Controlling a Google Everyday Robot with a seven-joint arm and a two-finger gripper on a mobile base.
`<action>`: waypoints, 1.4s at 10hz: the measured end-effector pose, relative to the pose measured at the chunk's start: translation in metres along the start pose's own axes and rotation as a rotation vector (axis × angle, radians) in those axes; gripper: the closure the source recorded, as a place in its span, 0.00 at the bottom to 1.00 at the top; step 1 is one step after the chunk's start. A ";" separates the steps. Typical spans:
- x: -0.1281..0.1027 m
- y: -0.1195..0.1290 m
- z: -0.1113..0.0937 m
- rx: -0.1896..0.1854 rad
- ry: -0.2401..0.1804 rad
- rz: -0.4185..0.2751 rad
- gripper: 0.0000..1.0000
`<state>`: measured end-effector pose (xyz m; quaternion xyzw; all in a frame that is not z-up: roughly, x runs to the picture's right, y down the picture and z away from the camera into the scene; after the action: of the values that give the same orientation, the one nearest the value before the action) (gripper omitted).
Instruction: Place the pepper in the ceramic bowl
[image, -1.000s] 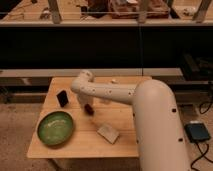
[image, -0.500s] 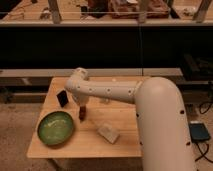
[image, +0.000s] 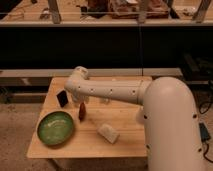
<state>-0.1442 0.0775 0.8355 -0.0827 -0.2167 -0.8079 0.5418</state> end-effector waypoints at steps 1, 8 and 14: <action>-0.007 -0.003 -0.001 0.000 -0.006 0.006 0.30; 0.019 0.012 0.059 0.052 -0.125 0.175 0.20; 0.008 0.011 0.079 0.077 -0.184 0.417 0.20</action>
<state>-0.1452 0.1023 0.9122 -0.1781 -0.2742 -0.6585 0.6779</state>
